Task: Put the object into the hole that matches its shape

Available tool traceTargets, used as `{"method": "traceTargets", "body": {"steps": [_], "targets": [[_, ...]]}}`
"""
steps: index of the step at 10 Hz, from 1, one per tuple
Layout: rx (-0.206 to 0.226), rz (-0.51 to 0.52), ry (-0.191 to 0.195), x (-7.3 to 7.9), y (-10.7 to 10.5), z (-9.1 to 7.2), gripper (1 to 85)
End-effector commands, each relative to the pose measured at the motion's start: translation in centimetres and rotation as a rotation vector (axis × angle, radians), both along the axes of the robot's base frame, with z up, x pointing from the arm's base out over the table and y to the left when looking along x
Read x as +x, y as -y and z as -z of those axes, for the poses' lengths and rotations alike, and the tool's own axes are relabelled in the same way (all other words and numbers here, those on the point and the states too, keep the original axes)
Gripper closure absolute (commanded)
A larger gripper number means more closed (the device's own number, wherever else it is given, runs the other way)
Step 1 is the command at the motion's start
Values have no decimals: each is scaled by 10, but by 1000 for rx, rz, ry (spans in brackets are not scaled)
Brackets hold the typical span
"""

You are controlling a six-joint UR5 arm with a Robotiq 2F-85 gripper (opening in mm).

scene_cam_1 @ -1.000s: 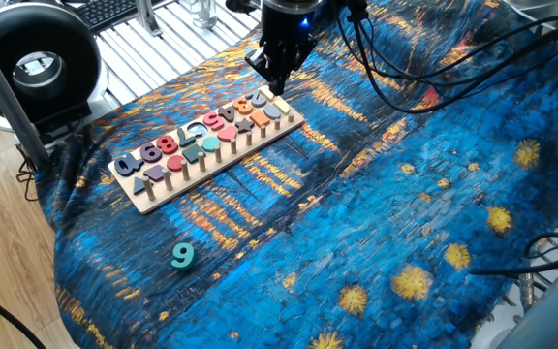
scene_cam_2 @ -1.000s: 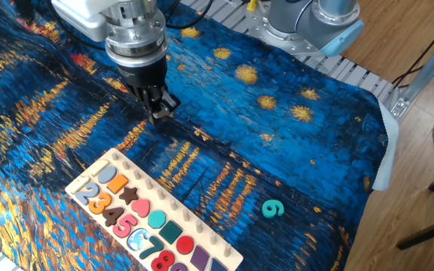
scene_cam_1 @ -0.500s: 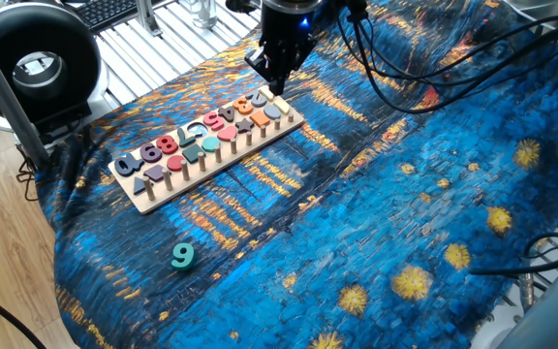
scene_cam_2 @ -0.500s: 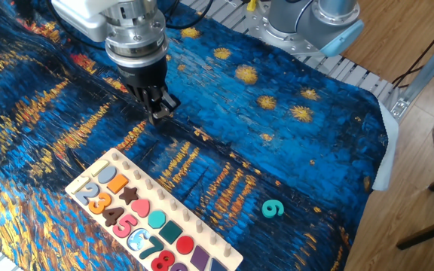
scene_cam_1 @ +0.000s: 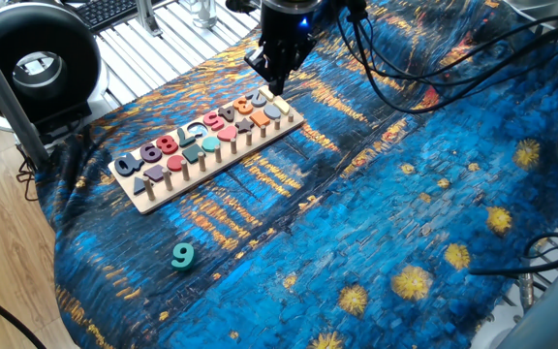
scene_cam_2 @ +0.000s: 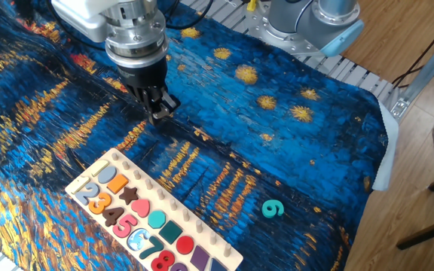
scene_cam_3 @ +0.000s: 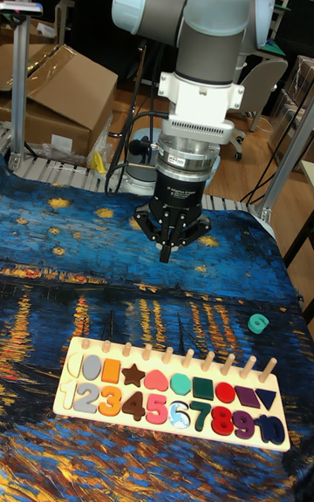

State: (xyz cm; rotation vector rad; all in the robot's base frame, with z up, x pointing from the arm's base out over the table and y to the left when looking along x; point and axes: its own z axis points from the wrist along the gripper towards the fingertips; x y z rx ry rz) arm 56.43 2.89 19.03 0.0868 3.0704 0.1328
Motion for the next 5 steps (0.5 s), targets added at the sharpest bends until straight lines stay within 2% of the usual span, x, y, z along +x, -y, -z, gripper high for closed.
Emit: {"method": "traceTargets", "body": {"steps": [1, 3, 5], "targets": [[9, 2, 3, 1, -2, -2, 847], [4, -1, -11, -2, -1, -1, 847], [-25, -18, -24, -6, 6, 0, 847]]}}
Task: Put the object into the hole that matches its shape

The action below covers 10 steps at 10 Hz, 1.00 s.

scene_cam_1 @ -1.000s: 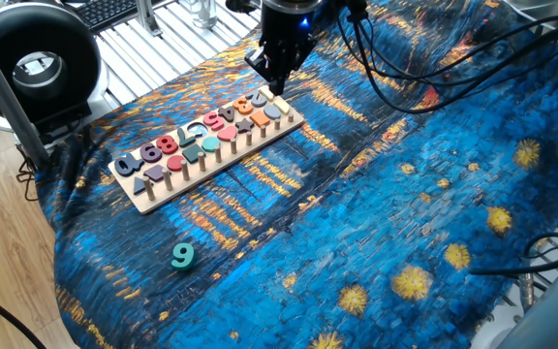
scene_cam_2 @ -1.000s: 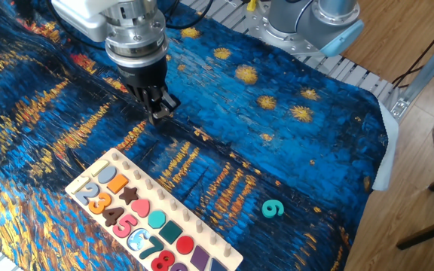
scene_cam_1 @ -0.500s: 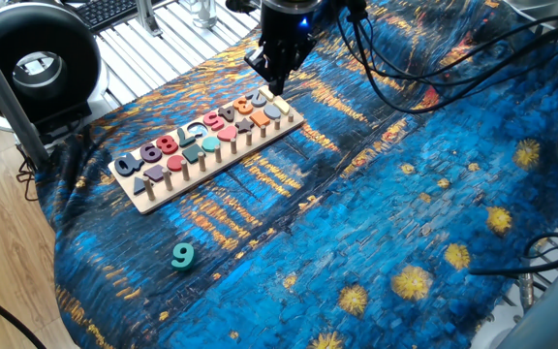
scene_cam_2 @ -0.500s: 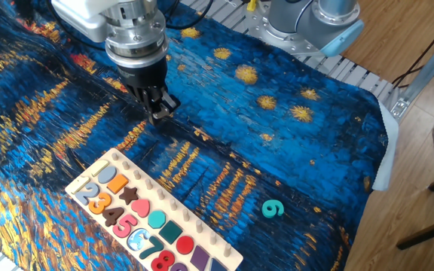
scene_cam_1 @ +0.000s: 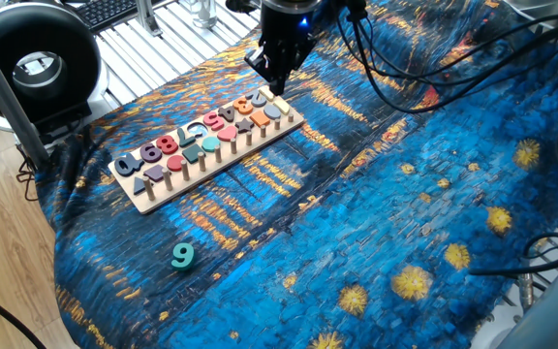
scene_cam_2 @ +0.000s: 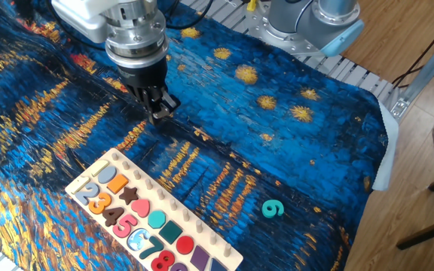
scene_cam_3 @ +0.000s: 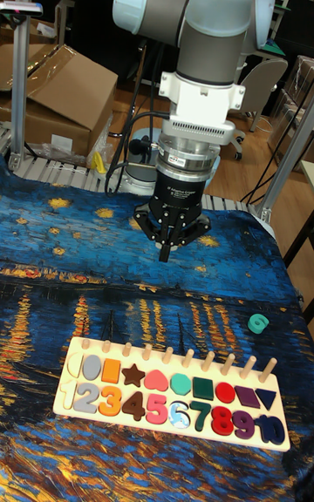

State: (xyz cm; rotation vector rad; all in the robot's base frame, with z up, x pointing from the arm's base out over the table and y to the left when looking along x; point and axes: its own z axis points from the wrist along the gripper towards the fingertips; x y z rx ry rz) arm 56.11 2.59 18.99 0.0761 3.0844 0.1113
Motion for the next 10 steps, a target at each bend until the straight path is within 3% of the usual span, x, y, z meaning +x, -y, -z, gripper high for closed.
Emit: {"method": "traceTargets", "body": {"steps": [1, 2, 10], "targets": [[-31, -17, -11, -3, 8, 0, 847], [-45, -27, -7, -2, 11, 0, 827], [-34, -44, 7, -1, 10, 2, 640]]}}
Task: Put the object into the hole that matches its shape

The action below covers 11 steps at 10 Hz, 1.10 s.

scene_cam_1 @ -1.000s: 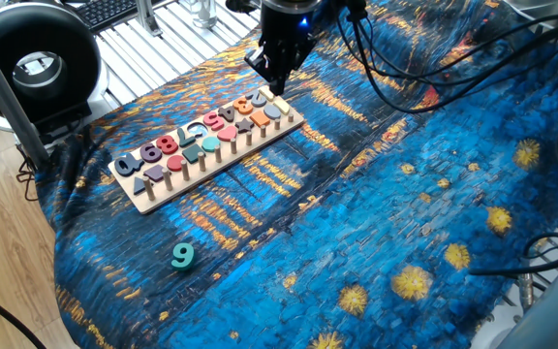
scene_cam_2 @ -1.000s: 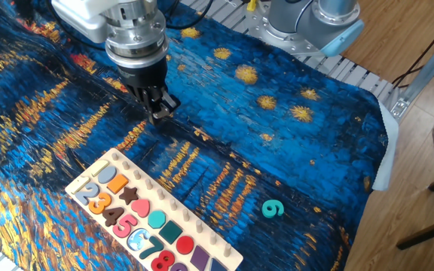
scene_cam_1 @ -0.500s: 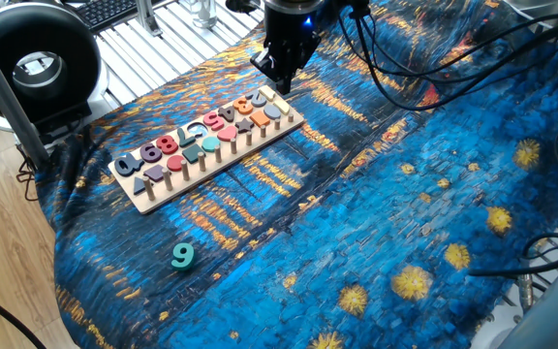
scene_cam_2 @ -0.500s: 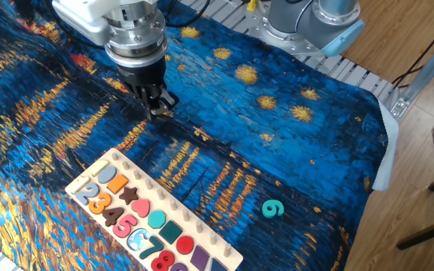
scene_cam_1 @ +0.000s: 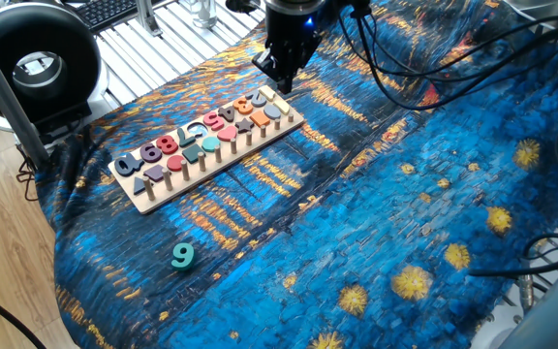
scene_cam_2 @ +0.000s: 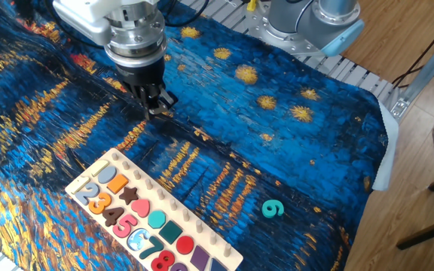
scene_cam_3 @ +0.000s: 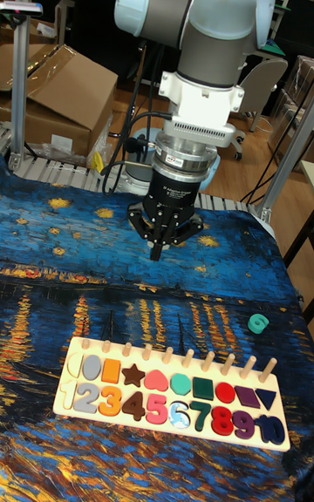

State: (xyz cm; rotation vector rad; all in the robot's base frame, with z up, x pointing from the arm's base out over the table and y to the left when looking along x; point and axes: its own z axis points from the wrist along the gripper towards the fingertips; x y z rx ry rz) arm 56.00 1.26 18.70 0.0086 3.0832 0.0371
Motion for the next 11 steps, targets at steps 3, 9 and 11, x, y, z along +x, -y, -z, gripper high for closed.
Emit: {"method": "traceTargets", "body": {"steps": [3, 9, 11], "targets": [[46, 2, 3, -1, -9, -1, 580], [57, 2, 3, -1, -12, -1, 543], [60, -6, 3, -2, -14, 1, 547]]}}
